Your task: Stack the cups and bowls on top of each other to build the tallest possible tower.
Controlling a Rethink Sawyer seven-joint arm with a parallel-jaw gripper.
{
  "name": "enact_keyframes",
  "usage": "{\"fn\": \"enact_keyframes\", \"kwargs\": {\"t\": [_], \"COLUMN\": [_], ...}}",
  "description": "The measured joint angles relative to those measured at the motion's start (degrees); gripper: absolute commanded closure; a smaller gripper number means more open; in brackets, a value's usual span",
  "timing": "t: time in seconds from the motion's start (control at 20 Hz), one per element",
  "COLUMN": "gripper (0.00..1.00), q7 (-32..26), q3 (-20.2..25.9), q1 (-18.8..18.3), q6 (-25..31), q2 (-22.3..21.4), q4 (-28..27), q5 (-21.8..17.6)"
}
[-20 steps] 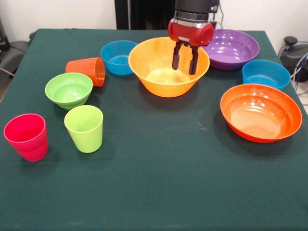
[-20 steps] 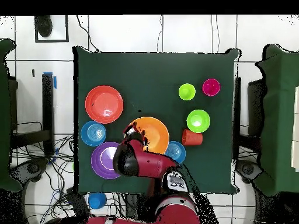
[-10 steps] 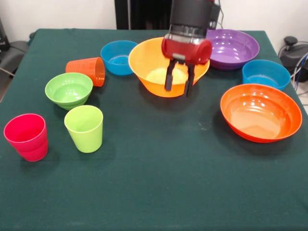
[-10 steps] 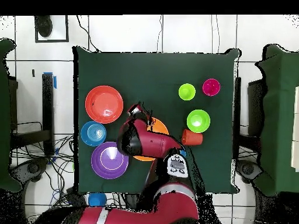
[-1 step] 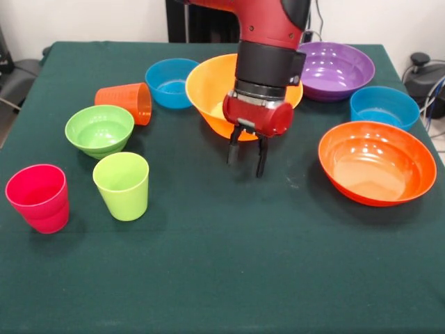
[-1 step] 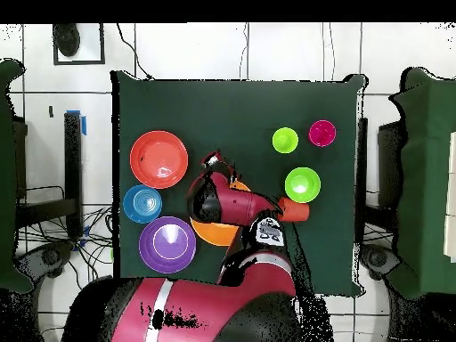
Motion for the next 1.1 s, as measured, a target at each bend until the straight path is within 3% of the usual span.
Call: {"fn": "enact_keyframes", "kwargs": {"t": [0.15, 0.7, 1.1], "gripper": [0.0, 0.0, 0.0], "q7": [0.0, 0.0, 0.0], "q3": [-0.56, -4.96, -5.71], "q1": [0.44, 3.86, 3.5], "q6": [1.49, 15.85, 16.67], "q2": [0.02, -5.81, -6.52], "q4": [0.04, 0.03, -0.81], "q5": [0.07, 0.19, 0.49]}}
